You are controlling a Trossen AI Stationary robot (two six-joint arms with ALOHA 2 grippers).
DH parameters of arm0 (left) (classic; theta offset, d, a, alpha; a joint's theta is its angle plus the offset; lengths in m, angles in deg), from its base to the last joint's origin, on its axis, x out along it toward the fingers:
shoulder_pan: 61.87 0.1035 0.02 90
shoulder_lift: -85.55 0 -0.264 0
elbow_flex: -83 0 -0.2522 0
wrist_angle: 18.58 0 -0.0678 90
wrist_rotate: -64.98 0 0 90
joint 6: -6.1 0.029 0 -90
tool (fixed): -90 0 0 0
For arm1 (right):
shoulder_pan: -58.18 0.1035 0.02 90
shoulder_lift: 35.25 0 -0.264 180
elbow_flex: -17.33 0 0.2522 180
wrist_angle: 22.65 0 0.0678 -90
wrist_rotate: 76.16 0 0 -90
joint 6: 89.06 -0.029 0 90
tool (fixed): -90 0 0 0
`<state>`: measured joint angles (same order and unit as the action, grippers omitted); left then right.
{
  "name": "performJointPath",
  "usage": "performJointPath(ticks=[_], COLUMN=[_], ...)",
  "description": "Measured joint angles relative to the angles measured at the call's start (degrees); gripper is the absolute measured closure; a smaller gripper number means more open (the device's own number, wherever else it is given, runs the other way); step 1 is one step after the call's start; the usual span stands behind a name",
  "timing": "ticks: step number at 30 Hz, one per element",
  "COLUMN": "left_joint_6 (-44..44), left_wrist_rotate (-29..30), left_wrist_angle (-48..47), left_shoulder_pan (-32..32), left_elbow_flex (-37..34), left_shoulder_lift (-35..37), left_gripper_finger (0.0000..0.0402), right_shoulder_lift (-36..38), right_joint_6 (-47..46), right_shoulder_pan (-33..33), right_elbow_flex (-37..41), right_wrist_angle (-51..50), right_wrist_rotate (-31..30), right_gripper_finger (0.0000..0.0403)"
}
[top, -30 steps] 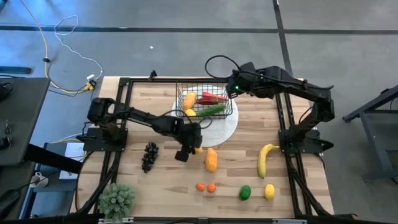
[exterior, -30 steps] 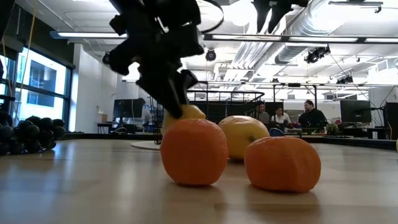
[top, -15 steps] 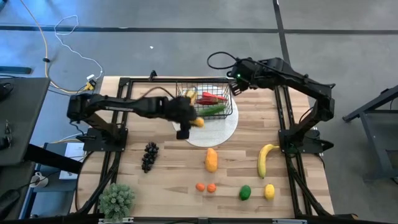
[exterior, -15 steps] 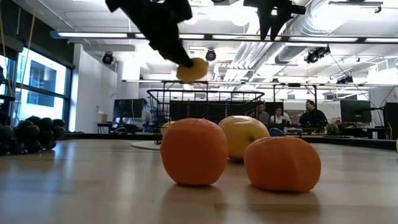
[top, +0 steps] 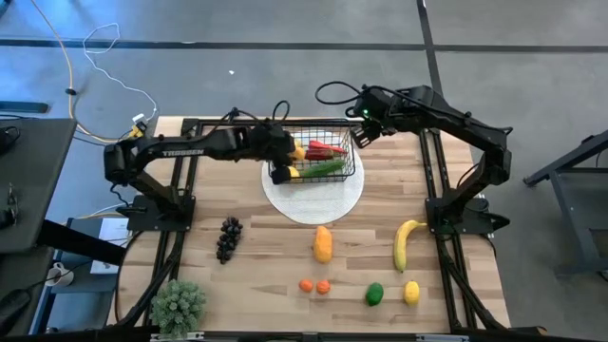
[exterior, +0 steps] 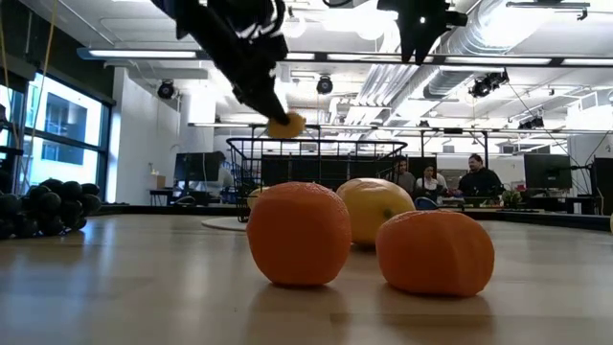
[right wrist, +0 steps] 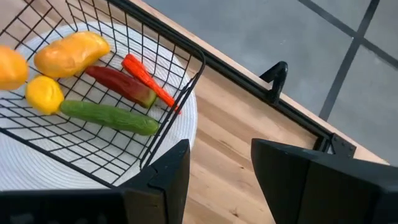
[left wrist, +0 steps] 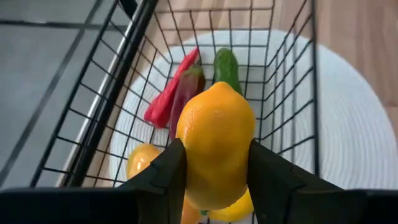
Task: Build produce basket
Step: Put the left yellow lemon into the black basket, then put the green lemon into the black basket
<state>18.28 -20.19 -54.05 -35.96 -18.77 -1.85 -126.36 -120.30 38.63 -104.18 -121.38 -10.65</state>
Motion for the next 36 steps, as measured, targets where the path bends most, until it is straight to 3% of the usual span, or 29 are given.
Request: performJointPath(ticks=[9,24,31,36], left_joint_6=[-0.14,-0.02,-1.83,-1.55], left_wrist_rotate=[-2.92,-2.84,0.17,1.90], left_wrist_angle=[0.09,-0.33,-0.41,-1.21], left_shoulder_pan=[2.52,2.58,2.17,2.19], left_elbow_flex=[0.00,0.00,0.00,0.00], left_shoulder_lift=[-4.73,-6.61,-6.49,-4.25], left_gripper_finger=[0.0271,0.0182,0.0144,0.0138], right_shoulder_lift=[0.00,0.02,0.02,0.02], right_joint_6=[3.22,6.24,5.13,1.76], right_shoulder_pan=[0.02,0.02,0.04,1.15], right_elbow_flex=[0.00,0.00,0.01,0.01], right_wrist_angle=[0.11,-0.17,-1.50,-5.28], right_wrist_rotate=[0.12,3.21,7.48,8.89], right_gripper_finger=[0.0249,0.0249,0.0249,0.0249])
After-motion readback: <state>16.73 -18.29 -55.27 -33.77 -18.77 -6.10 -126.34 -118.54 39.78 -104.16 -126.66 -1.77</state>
